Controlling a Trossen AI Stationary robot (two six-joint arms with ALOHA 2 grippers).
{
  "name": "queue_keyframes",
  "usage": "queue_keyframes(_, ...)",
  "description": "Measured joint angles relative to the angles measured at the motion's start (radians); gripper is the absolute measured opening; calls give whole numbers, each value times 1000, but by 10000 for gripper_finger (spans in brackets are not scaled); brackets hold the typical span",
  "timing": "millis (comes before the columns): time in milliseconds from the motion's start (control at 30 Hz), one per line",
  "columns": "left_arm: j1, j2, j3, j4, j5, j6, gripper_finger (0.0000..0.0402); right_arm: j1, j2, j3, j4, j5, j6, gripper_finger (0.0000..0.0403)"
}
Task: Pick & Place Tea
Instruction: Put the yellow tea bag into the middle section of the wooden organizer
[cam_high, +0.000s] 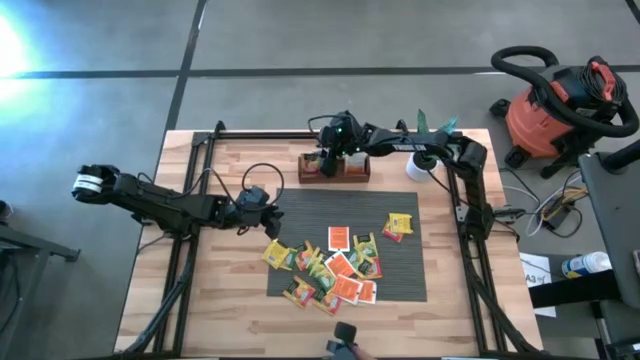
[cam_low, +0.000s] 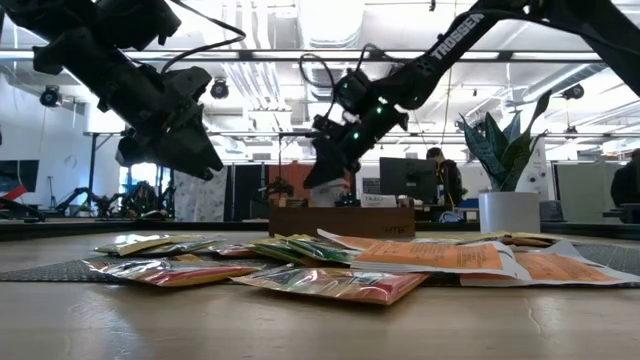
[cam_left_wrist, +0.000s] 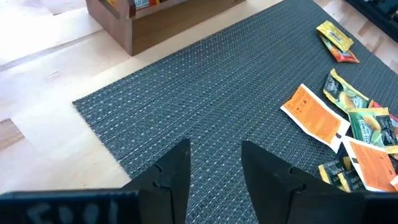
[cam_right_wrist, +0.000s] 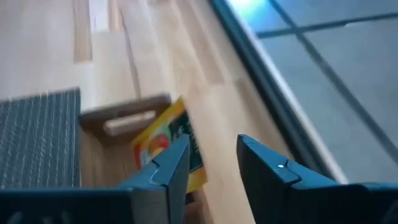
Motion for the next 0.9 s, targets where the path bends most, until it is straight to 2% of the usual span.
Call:
queue_keyframes(133, 0, 0, 0, -4, 64, 22, 138, 9, -75, 0, -31, -1, 15, 141)
queue_keyframes(300, -13, 0, 0, -54, 355, 79, 138, 44, -199, 1, -267, -28, 138, 137)
queue_keyframes(367, -35, 0, 0, -94, 423, 79, 138, 72, -220, -11, -358, -74, 146, 133)
queue_keyframes(467, -81, 1, 0, -135, 444, 70, 138, 128, -224, -27, -422, -123, 231, 128)
queue_keyframes(633, -161, 1, 0, -144, 465, -29, 138, 222, -182, -40, -392, -152, 425, 126)
queue_keyframes(767, -198, 24, 0, -142, 462, -86, 138, 282, -123, -40, -264, -195, 579, 133)
queue_keyframes(900, -201, 102, 0, -128, 434, -102, 138, 315, -56, -40, -114, -248, 757, 138)
